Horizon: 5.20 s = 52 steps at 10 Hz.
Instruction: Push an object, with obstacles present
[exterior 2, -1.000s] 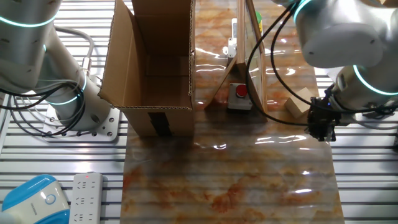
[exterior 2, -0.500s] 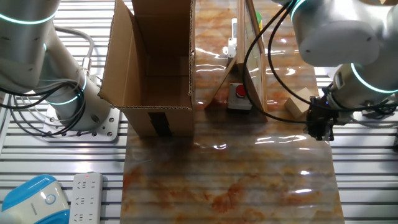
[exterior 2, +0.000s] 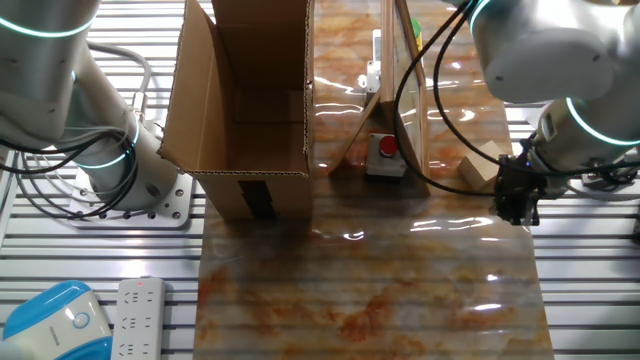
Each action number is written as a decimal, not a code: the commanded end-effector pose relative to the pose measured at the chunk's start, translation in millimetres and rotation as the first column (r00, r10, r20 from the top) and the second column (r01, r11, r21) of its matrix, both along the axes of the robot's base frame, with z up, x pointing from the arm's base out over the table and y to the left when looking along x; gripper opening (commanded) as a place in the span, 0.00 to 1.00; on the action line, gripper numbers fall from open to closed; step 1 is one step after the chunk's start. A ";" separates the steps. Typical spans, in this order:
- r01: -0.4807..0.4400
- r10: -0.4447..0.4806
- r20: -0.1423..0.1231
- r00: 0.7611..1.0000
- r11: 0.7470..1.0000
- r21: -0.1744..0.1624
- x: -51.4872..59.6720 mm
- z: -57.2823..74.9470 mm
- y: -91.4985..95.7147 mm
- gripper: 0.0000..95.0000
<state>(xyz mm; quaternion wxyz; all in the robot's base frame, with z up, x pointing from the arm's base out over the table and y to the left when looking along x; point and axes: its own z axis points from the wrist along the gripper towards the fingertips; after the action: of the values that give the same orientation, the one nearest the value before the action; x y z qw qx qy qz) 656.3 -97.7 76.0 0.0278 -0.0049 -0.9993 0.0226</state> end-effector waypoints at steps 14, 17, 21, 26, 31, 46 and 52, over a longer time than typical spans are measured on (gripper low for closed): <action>-0.080 0.079 0.022 0.997 0.996 0.040 41.4 -5.0 26.2 0.00; -0.072 0.070 0.034 0.997 0.996 0.058 45.1 -5.0 29.7 0.00; -0.060 0.057 0.036 0.998 0.994 0.089 49.2 -7.5 33.0 0.00; -0.043 0.040 0.027 0.999 0.993 0.110 52.6 -12.9 35.6 0.00; -0.027 0.025 0.014 1.000 0.993 0.114 61.8 -8.8 46.5 0.00; 0.036 -0.035 -0.025 0.999 0.999 0.029 74.6 -4.3 63.8 0.00; 0.071 -0.074 -0.062 0.995 0.997 -0.043 74.6 -4.3 63.8 0.00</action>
<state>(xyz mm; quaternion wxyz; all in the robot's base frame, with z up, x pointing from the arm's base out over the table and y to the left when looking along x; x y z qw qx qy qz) 729.9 -34.3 71.8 0.0598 -0.0417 -0.9964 0.0422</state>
